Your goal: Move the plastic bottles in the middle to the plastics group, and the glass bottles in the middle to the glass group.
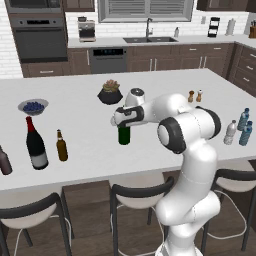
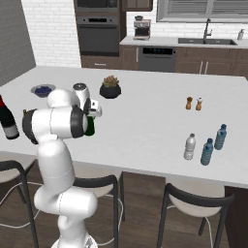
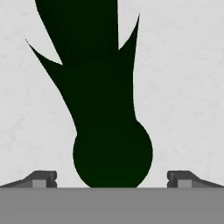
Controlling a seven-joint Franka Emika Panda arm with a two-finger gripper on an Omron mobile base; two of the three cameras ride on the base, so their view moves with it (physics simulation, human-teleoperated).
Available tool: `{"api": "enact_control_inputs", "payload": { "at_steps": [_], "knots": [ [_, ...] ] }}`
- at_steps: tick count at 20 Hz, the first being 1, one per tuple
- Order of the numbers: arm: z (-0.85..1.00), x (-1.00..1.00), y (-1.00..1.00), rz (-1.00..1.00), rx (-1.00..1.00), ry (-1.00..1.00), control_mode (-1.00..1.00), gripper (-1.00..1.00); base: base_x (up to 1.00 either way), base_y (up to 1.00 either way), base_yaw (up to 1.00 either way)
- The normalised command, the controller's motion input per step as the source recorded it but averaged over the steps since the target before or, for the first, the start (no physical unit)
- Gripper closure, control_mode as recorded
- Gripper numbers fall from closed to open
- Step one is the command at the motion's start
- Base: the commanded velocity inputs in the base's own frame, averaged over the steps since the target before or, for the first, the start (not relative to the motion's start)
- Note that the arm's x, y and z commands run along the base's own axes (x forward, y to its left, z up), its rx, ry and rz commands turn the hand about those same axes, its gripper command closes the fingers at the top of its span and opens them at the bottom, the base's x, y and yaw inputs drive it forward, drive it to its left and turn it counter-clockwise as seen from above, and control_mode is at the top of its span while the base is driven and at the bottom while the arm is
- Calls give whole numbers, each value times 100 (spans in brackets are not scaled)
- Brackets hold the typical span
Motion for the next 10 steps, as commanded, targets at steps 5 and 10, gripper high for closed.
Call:
{"api": "enact_control_inputs", "payload": {
  "at_steps": [5,10],
  "knots": [
    [-12,2,0,0,0,0,-100,-100,0,0,0],
    [-5,0,0,0,0,-3,-100,-100,0,0,0]
  ]
}}
